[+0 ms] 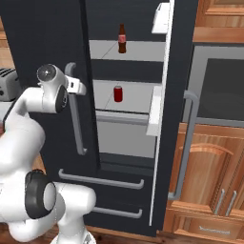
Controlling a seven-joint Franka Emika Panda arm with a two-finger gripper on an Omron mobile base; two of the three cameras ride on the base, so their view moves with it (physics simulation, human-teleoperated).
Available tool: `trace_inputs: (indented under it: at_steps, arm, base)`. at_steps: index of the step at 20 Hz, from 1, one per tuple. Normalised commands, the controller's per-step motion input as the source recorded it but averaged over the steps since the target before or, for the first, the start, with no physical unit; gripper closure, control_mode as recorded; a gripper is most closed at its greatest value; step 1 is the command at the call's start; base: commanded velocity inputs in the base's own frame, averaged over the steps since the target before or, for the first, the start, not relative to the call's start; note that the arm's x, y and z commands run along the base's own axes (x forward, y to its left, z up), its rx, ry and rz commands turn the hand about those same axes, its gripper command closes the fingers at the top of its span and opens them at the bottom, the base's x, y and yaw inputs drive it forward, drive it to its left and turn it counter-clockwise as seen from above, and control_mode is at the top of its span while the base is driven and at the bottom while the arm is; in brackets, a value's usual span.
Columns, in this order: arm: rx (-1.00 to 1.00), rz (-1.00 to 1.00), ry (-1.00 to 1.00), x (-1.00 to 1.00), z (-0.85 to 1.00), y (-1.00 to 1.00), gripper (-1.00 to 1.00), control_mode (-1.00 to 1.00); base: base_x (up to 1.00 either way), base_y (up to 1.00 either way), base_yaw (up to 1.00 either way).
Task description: Open the fridge, grab two sodas, and place both sodas inside the bowl with ice on the dining counter.
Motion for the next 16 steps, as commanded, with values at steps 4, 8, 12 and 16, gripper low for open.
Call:
trace_inputs:
  at_steps: [4,8,12,16]
  arm:
    - [0.00,0.11,-0.03,-0.89,0.00,0.85,1.00,-1.00]
    - [0.00,0.07,0.00,-0.87,0.00,0.97,1.00,-1.00]
    - [-0.01,0.05,0.00,-0.87,0.00,1.00,1.00,-1.00]
    - [-0.02,0.01,0.00,-0.90,0.00,1.00,-1.00,-1.00]
  base:
    - [0.00,0.00,0.00]
    - [0.00,0.00,0.00]
    - [0.00,0.00,0.00]
    - [0.00,0.00,0.00]
